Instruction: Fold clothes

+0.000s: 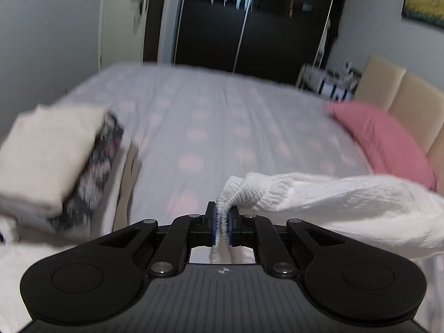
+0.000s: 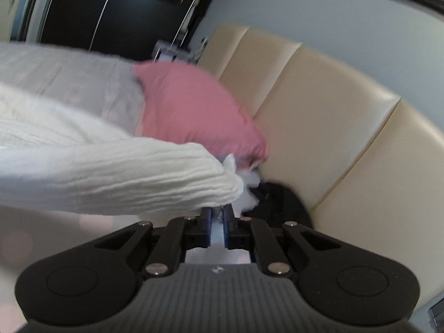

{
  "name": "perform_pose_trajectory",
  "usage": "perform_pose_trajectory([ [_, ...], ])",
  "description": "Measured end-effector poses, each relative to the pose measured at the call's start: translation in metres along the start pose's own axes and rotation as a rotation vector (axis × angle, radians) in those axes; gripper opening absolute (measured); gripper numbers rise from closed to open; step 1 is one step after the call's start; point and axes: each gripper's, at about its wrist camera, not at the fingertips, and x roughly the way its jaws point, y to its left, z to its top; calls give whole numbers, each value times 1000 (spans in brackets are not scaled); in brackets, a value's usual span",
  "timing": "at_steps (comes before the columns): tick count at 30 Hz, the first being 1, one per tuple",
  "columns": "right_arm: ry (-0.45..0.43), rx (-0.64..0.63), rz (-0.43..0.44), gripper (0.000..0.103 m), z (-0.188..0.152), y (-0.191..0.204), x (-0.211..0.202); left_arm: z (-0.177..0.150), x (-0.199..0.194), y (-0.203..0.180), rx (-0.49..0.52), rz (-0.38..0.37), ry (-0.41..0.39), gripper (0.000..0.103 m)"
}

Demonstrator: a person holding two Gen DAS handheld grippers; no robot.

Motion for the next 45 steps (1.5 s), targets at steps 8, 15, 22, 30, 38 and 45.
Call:
perform_pose_trajectory([
  [8, 337, -96, 111, 8, -106, 31, 47, -91, 66, 21, 72, 58, 361, 6],
  [15, 531, -186, 109, 1, -161, 38, 64, -139, 91, 31, 170, 136, 515, 6],
  [22, 533, -103, 122, 4, -168, 33, 53, -145, 90, 19, 233, 121, 510, 8],
  [30, 449, 28, 140, 6, -143, 18, 38, -135, 61, 12, 240, 116, 407, 25],
  [38, 373, 110, 249, 29, -121, 19, 19, -152, 42, -20, 340, 27, 400, 25],
  [45, 346, -64, 404, 30, -117, 72, -4, -188, 36, -49, 495, -69, 466, 30],
])
